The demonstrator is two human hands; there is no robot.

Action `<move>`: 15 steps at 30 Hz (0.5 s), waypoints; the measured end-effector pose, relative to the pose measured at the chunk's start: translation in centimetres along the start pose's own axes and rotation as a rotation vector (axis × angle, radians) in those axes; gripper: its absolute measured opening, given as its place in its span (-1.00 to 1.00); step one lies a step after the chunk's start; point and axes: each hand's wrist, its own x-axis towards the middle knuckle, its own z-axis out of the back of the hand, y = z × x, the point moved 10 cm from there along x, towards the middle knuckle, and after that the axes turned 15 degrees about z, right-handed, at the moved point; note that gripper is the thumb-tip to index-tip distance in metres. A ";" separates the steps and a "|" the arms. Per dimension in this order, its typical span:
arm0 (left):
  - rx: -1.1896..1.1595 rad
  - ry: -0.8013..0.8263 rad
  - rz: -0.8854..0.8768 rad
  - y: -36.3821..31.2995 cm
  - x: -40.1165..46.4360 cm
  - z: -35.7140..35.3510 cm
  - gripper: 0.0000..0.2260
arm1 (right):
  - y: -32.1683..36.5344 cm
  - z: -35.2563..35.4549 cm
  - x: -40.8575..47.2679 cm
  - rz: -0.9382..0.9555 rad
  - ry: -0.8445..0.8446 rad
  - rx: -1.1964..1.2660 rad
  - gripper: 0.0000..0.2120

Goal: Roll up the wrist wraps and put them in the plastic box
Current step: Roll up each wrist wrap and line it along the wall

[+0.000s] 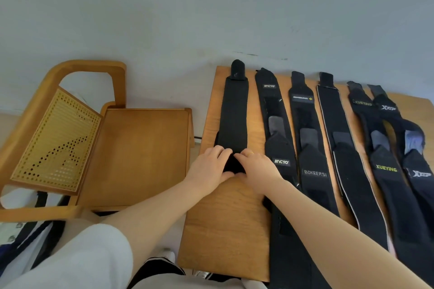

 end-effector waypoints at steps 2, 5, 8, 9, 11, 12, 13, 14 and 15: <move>0.070 0.009 -0.025 0.1 0.2 -0.2 -0.52 | -0.7 -0.2 0.4 -0.009 0.059 0.095 -0.44; 0.061 0.027 0.000 0.6 1.1 -0.1 -0.56 | -1.8 0.2 1.1 -0.049 0.053 0.274 -0.48; 0.035 0.090 0.027 1.0 1.9 -0.4 -0.55 | -2.0 1.2 1.4 -0.050 0.041 0.221 -0.60; 0.026 0.115 0.039 1.2 2.2 -0.5 -0.55 | -1.9 1.7 1.6 -0.030 0.018 0.120 -0.61; 0.013 0.158 0.065 1.4 2.8 -0.7 -0.55 | -1.4 2.4 1.8 -0.006 -0.045 -0.038 -0.61; 0.006 0.177 0.079 1.5 3.1 -0.7 -0.55 | -1.5 2.4 1.9 -0.014 -0.062 -0.049 -0.61; -0.018 0.189 0.099 1.6 3.4 -0.5 -0.55 | -1.7 2.2 2.0 -0.029 -0.073 -0.016 -0.60; -0.062 0.192 0.127 1.8 3.7 -0.3 -0.55 | -2.0 2.1 2.0 -0.052 -0.092 0.052 -0.60; -0.116 0.180 0.161 2.1 4.0 0.1 -0.55 | -2.4 2.2 2.1 -0.080 -0.123 0.131 -0.61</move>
